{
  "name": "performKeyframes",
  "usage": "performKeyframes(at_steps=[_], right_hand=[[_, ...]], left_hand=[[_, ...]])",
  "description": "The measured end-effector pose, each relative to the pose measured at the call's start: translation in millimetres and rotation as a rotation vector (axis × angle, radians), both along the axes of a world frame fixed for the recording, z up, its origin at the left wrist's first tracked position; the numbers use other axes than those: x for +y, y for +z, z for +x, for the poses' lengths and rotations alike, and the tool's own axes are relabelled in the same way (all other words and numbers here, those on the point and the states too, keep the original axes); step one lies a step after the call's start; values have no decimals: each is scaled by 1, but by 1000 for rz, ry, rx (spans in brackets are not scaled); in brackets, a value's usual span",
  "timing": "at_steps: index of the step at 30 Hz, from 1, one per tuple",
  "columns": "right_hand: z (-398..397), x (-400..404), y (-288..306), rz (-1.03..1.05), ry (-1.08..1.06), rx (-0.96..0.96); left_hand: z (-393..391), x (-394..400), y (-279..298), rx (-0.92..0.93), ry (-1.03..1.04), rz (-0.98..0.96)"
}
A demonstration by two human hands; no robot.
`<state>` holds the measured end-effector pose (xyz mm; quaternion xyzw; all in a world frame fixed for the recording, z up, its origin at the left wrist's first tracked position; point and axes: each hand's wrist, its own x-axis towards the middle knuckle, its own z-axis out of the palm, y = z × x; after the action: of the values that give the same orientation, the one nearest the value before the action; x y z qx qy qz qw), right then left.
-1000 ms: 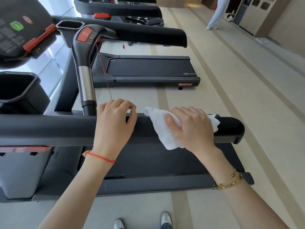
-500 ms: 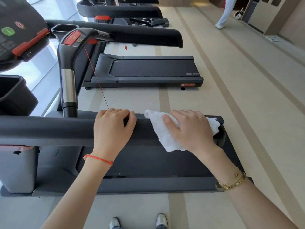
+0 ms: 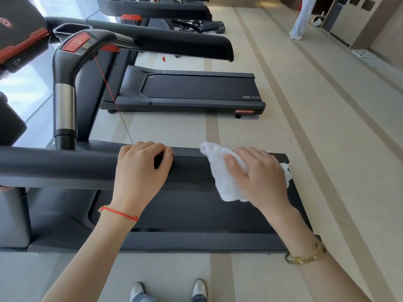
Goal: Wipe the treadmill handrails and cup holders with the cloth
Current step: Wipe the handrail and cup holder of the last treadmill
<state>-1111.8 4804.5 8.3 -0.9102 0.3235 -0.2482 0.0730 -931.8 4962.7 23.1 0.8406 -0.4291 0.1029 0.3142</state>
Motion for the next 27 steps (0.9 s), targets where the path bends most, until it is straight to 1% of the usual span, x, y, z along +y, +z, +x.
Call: performKeyframes(at_steps=[3,4,6,8,13,15,17,19,20,21,23,27], right_hand=[[-6,-17,1,277,-21,-72],[-5,-20,1,321,-24,-71],[-3,-21,1,321,-39,-51],[-5,-18,-1,275,-41,-61],[-21,-2,-11,217,58,-231],[-20,-3,-12,227,58,-242],[-14,-14,-8,334,29,-197],[-6,-29,0,536,27,-140],[-4,-34,3,602,34,-114],[-4,-35,5,621,37,-96],[-6,-30,3,573,17,-114],[-14,-2,-15,328,-41,-291]], left_hand=[[-14,-15,-1,-27,-23,11],[-18,-19,-1,-34,-19,5],[-25,-25,-2,-56,8,-2],[-29,-28,-4,-80,46,-8],[-31,-28,-5,-107,86,-44],[-31,-28,-5,-109,99,-45],[-32,-28,-6,-105,119,-32],[-32,-28,-7,-106,128,-28],[-33,-28,-7,-109,125,-30],[-33,-27,-7,-111,121,-32],[-32,-27,-7,-118,109,-34],[-31,-27,-9,-134,90,-59]])
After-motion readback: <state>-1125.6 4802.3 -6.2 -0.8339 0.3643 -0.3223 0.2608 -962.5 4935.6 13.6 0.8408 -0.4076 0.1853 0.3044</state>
